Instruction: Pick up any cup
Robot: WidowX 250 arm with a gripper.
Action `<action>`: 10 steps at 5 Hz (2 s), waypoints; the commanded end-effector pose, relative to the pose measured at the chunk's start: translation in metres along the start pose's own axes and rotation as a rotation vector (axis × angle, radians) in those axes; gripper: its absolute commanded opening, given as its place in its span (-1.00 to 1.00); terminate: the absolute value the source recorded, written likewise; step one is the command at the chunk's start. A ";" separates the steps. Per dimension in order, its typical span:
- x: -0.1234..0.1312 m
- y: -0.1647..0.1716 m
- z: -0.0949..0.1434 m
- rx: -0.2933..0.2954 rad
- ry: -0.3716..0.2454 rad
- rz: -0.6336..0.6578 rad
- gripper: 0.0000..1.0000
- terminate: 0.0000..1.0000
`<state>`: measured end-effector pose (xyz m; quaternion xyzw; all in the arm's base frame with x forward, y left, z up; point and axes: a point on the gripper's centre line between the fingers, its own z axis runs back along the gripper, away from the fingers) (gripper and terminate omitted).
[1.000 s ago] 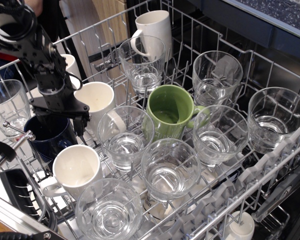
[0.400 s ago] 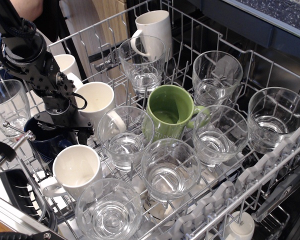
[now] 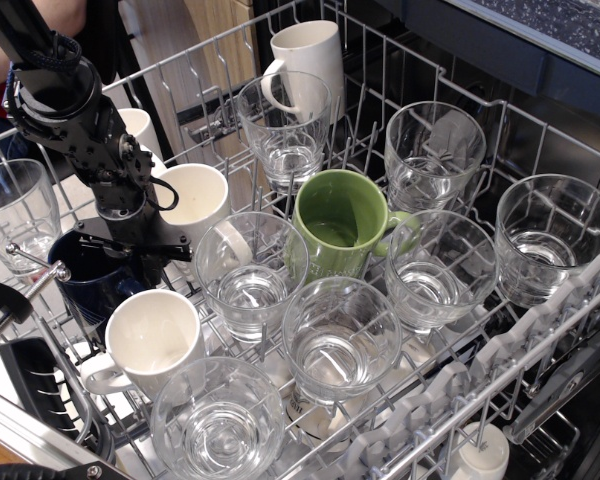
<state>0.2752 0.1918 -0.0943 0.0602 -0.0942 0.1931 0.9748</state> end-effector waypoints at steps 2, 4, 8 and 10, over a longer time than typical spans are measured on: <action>0.021 0.001 0.043 -0.004 0.004 -0.037 -1.00 -1.00; 0.037 -0.005 0.088 0.035 -0.053 -0.075 -1.00 -1.00; 0.039 0.006 0.166 0.045 0.010 -0.076 -1.00 -1.00; 0.038 0.008 0.183 0.050 0.024 -0.087 -1.00 1.00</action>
